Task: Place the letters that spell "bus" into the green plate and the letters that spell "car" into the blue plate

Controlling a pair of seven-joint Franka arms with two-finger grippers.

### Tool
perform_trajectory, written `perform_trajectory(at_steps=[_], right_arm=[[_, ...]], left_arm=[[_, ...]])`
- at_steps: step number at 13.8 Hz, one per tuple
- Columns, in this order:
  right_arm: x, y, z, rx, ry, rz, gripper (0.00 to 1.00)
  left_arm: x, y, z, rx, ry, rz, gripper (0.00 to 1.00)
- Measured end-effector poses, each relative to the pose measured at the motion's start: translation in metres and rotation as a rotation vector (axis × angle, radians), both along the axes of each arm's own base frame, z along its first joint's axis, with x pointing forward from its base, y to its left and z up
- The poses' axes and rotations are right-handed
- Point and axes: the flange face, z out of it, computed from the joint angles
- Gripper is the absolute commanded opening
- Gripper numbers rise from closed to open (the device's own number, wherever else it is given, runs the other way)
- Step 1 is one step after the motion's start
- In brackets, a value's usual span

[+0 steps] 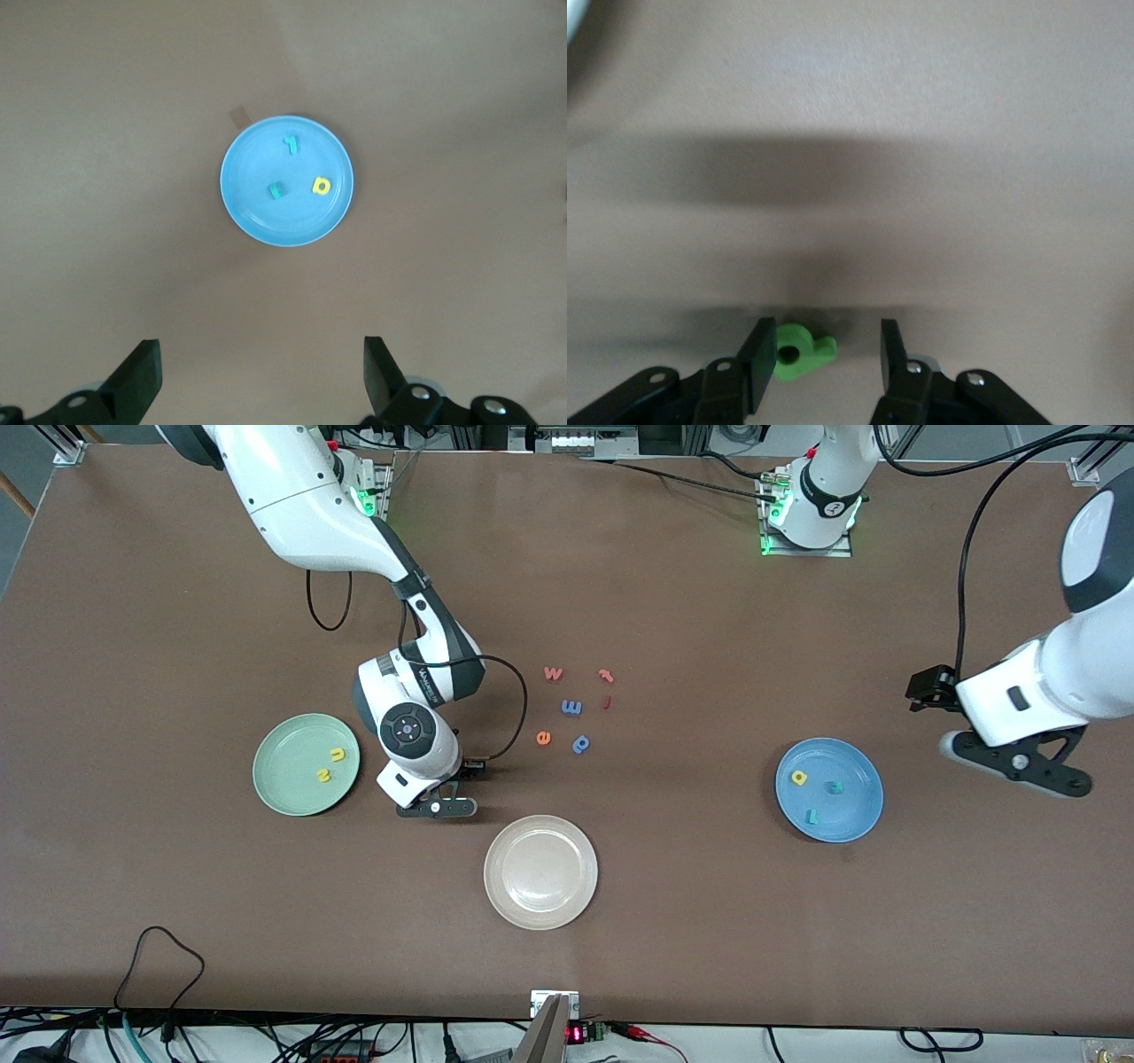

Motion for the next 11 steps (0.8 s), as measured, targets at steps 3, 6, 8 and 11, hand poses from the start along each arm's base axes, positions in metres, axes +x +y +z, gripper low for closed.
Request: perform_trajectory(at_steps=[3, 6, 8, 11], right_arm=[[-0.001, 0.008, 0.002, 0.015, -0.024, 0.013, 0.56], [-0.007, 0.021, -0.001, 0.019, -0.032, 0.033, 0.56], [-0.008, 0.022, -0.004, 0.016, -0.031, 0.037, 0.56], [-0.008, 0.02, -0.007, 0.011, -0.031, 0.052, 0.56]], left_arm=[[-0.026, 0.018, 0.013, -0.073, -0.054, 0.123, 1.0], [-0.062, 0.03, 0.023, -0.069, -0.182, 0.181, 1.0], [-0.082, 0.032, 0.018, -0.053, -0.214, 0.175, 1.0], [-0.09, 0.03, 0.009, -0.041, -0.198, 0.166, 1.0]])
